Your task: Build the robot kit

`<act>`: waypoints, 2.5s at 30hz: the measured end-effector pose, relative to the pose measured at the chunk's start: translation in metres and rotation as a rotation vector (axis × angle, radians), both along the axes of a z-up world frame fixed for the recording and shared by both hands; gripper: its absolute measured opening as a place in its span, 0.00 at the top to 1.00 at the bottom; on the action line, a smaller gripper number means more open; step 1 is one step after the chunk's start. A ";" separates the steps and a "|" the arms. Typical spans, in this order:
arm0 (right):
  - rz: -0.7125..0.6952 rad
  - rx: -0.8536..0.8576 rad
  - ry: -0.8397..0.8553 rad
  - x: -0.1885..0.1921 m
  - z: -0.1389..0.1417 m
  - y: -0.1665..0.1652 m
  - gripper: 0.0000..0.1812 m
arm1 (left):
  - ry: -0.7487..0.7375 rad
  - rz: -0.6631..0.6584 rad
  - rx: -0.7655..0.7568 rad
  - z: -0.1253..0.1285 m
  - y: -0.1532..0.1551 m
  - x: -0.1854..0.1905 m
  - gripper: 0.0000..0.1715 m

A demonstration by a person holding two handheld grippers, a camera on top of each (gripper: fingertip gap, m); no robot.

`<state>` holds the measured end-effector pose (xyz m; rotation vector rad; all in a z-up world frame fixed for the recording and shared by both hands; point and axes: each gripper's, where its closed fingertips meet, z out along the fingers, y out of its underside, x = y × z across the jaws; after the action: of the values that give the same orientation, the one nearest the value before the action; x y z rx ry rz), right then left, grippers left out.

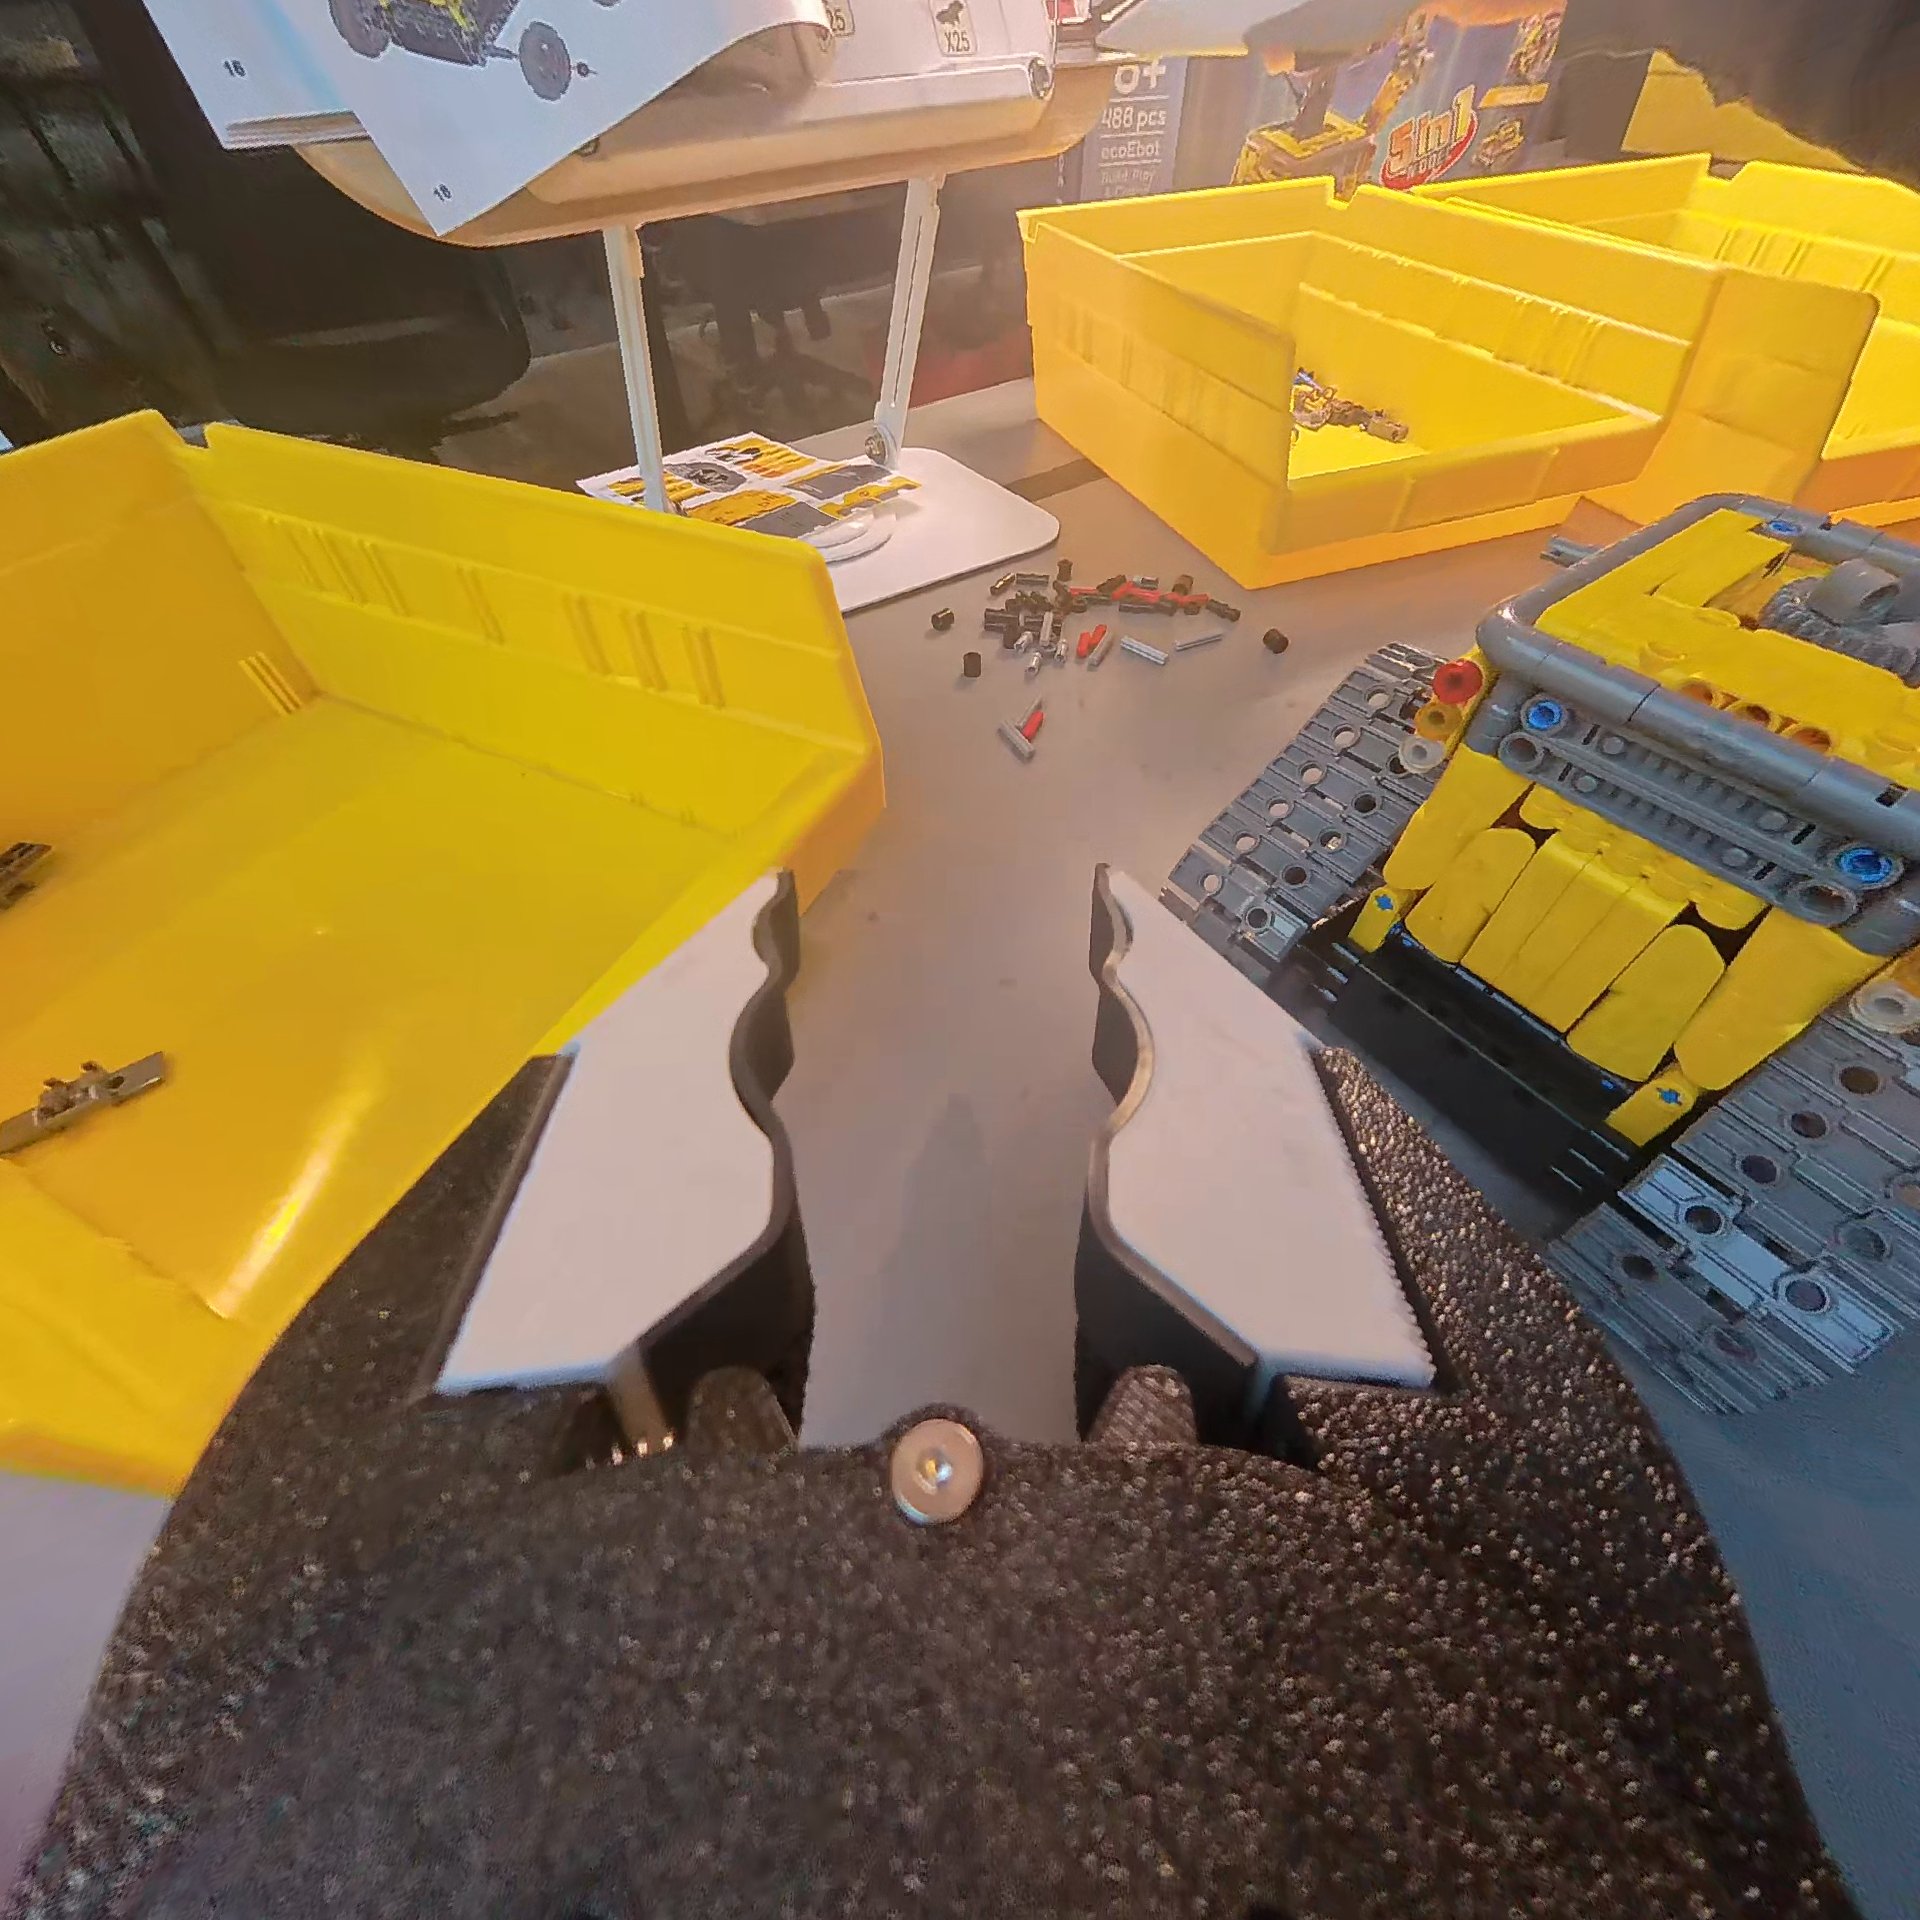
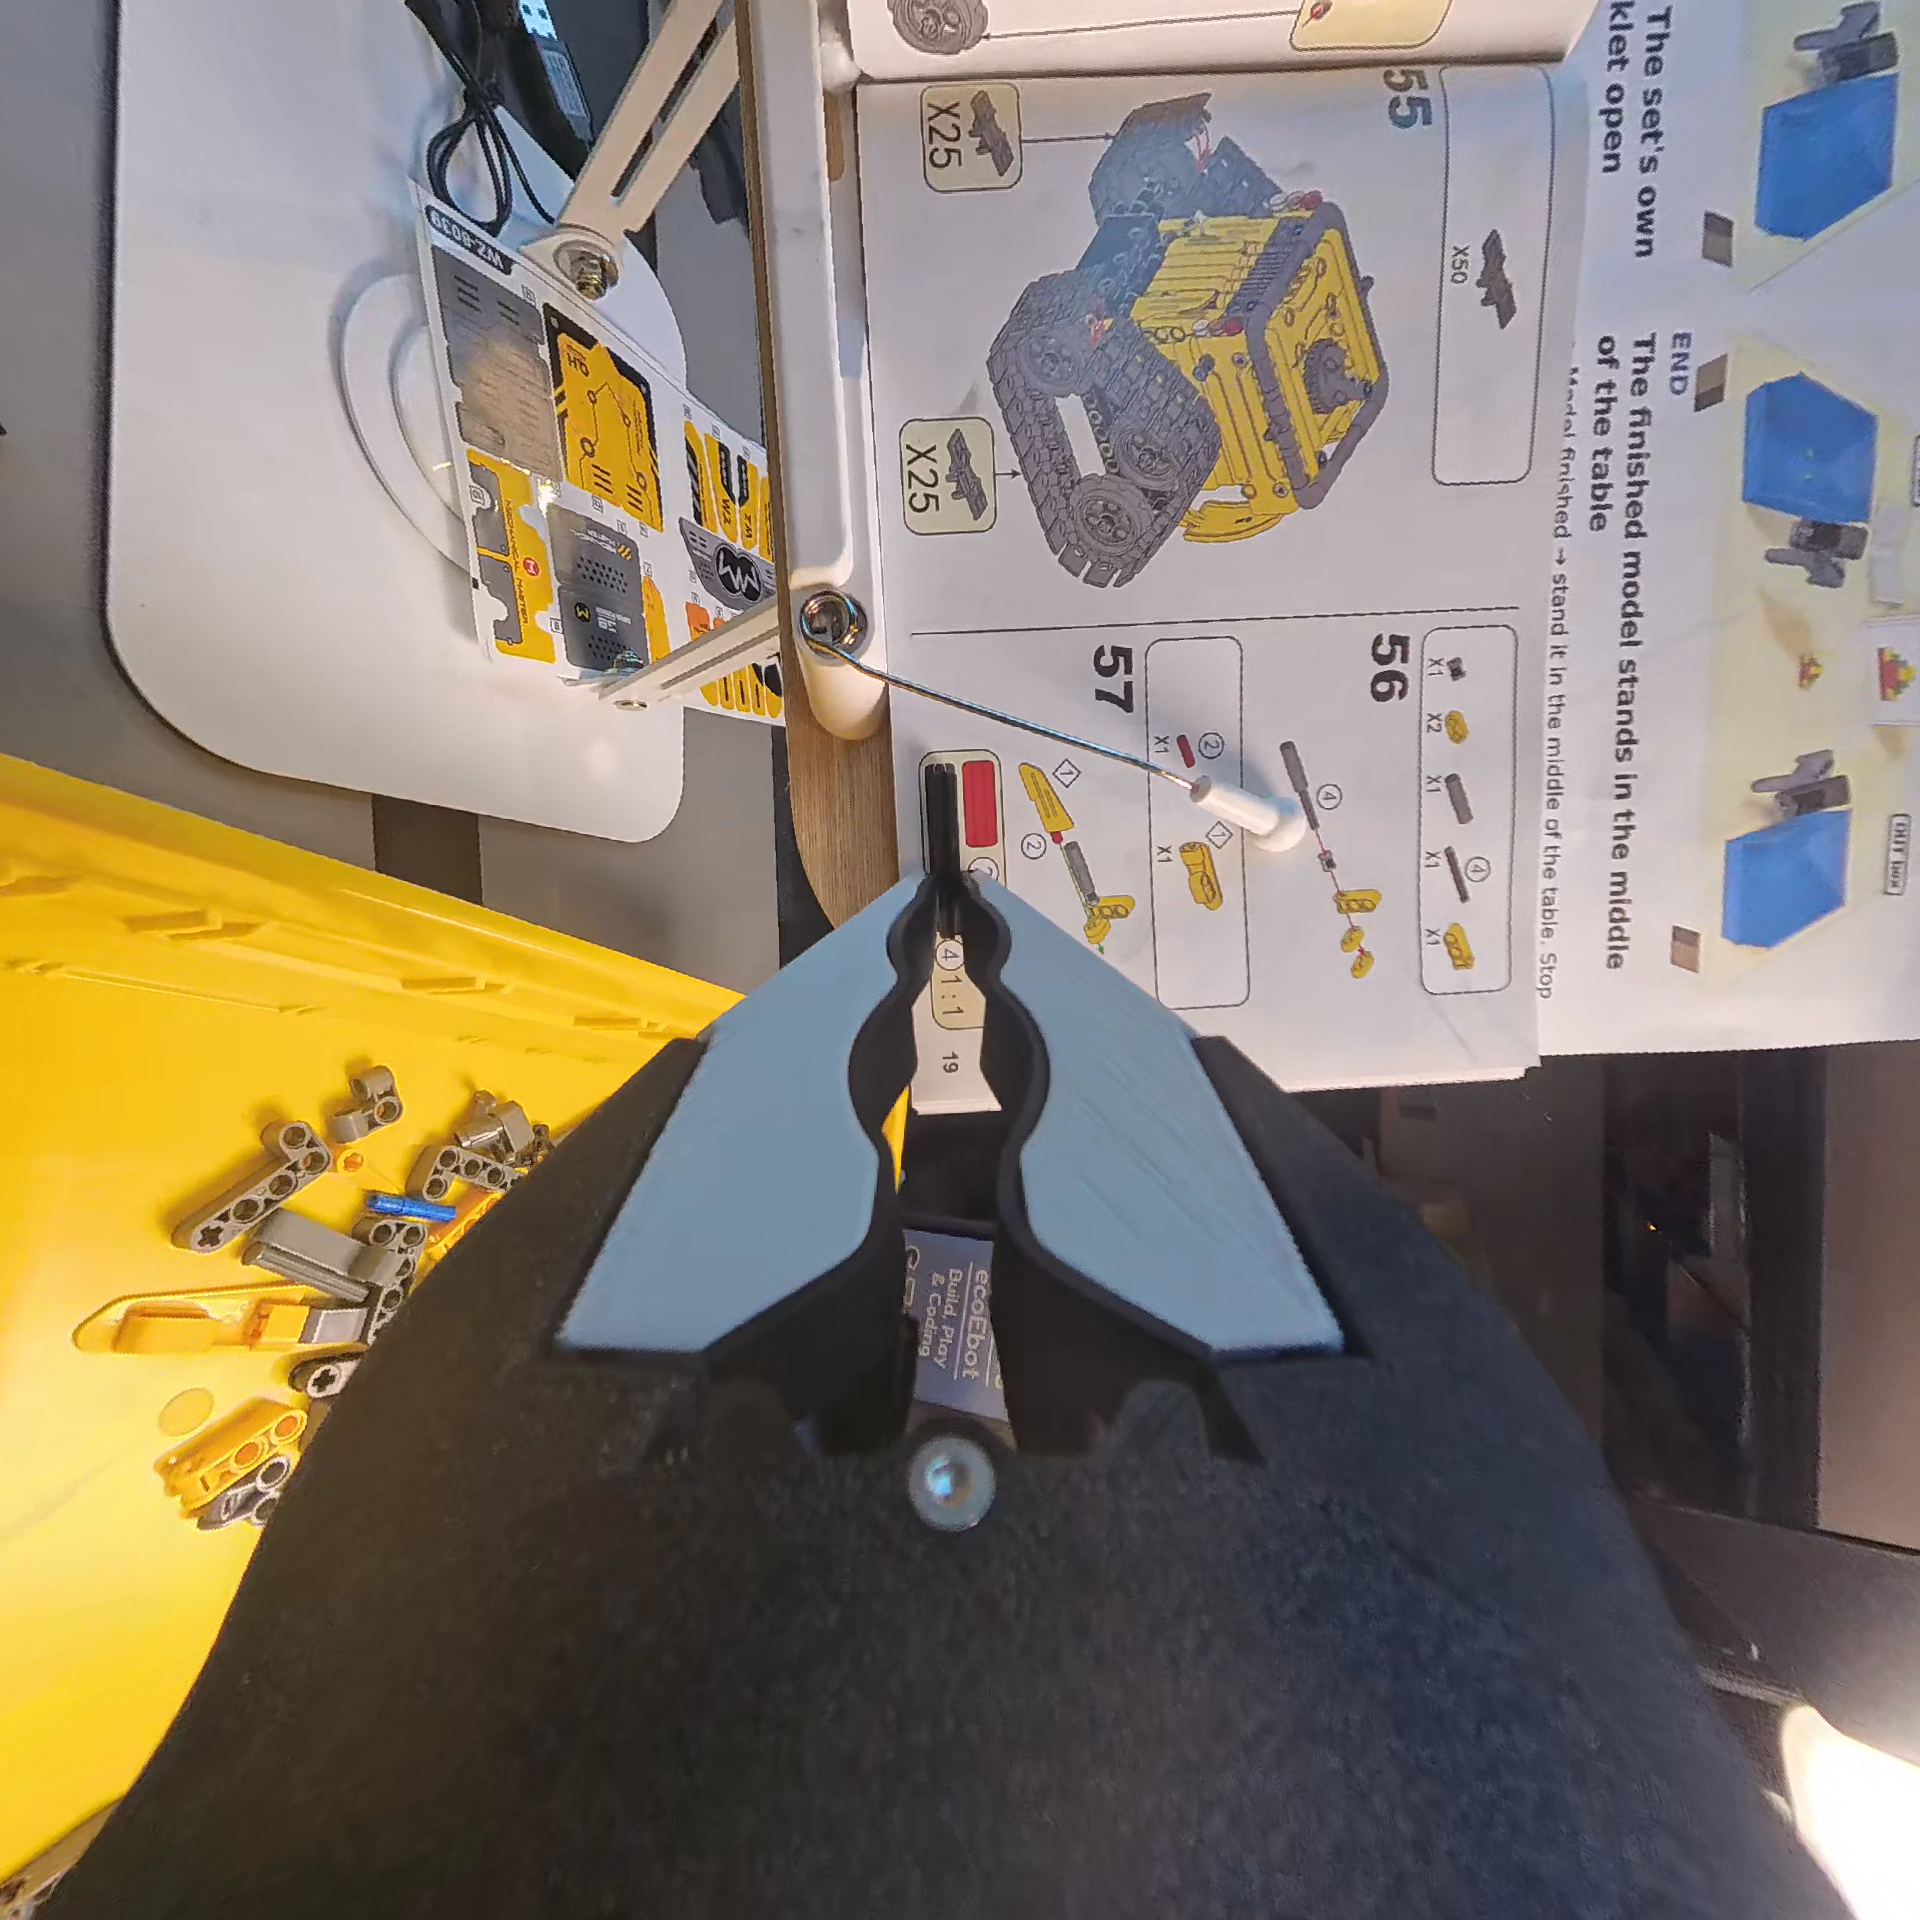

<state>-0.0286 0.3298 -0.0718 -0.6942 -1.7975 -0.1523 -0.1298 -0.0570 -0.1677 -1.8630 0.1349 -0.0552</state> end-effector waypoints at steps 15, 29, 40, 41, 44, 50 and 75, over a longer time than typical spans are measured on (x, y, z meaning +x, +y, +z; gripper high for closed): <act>0.034 -0.008 0.014 -0.003 0.002 -0.002 0.98 | 0.004 0.009 -0.026 -0.005 0.002 -0.001 0.68; 0.051 0.010 -0.021 -0.002 0.000 -0.004 0.98 | 0.001 0.007 -0.026 -0.005 0.002 -0.001 0.68; 0.050 0.008 -0.025 -0.001 -0.003 -0.011 0.98 | 0.001 0.007 -0.027 -0.005 0.002 -0.001 0.68; 0.050 0.009 -0.024 -0.001 -0.003 -0.010 0.98 | 0.001 0.007 -0.027 -0.005 0.002 -0.001 0.68; 0.047 0.009 -0.024 -0.002 -0.004 -0.012 0.98 | 0.002 0.007 -0.028 -0.005 0.002 -0.001 0.68; 0.040 0.005 -0.027 -0.002 -0.004 -0.015 0.98 | 0.001 0.006 -0.029 -0.005 0.002 -0.001 0.68; -0.305 -0.940 -0.146 0.107 -0.110 -0.246 0.98 | 0.044 -0.032 0.039 0.007 -0.003 0.008 0.69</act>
<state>0.0783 0.0835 -0.1817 -1.6510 -1.8496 0.4882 -0.1213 -0.0605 -0.1611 -1.8237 0.1953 -0.0331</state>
